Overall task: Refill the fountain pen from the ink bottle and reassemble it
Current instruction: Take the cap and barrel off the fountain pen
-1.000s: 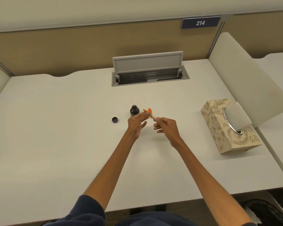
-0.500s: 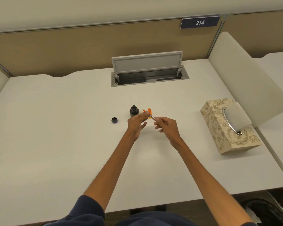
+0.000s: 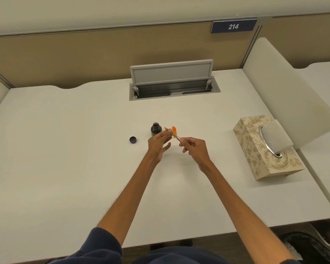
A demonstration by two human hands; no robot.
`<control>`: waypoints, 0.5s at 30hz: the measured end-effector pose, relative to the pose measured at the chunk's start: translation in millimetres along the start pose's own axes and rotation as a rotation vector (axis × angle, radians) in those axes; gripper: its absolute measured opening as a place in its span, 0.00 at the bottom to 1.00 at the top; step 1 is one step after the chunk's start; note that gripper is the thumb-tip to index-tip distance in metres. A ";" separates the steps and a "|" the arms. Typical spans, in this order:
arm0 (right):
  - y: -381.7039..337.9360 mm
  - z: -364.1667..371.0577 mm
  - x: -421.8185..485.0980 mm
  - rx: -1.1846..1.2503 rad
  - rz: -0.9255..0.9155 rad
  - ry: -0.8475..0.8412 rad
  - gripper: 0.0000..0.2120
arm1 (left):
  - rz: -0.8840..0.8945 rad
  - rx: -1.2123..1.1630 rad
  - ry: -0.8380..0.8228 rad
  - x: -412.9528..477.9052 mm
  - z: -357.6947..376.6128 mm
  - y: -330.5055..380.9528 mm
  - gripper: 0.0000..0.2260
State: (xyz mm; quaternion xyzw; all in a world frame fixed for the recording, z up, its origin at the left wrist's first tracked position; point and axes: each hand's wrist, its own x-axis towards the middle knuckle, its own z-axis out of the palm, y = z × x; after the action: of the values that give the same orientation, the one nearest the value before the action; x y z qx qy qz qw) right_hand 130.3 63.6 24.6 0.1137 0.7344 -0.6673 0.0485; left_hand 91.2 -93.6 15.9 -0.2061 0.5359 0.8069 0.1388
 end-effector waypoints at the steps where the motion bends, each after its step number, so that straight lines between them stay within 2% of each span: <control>1: 0.2 -0.7 -0.2 0.003 -0.006 0.000 0.09 | 0.006 -0.004 -0.001 0.1 -0.8 0.1 0.04; 8: 1.9 -8.3 -4.2 -0.043 0.019 -0.072 0.10 | 0.050 -0.057 0.035 3.7 -4.7 4.1 0.05; 15: 5.9 -21.3 -13.6 -0.048 0.044 -0.123 0.12 | 0.104 -0.050 0.089 12.5 -15.6 11.8 0.11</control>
State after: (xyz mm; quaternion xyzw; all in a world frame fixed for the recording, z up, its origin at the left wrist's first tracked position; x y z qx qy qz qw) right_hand 146.6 83.9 24.1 0.0873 0.7433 -0.6540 0.1106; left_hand 77.8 -112.5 14.1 -0.2170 0.5311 0.8163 0.0678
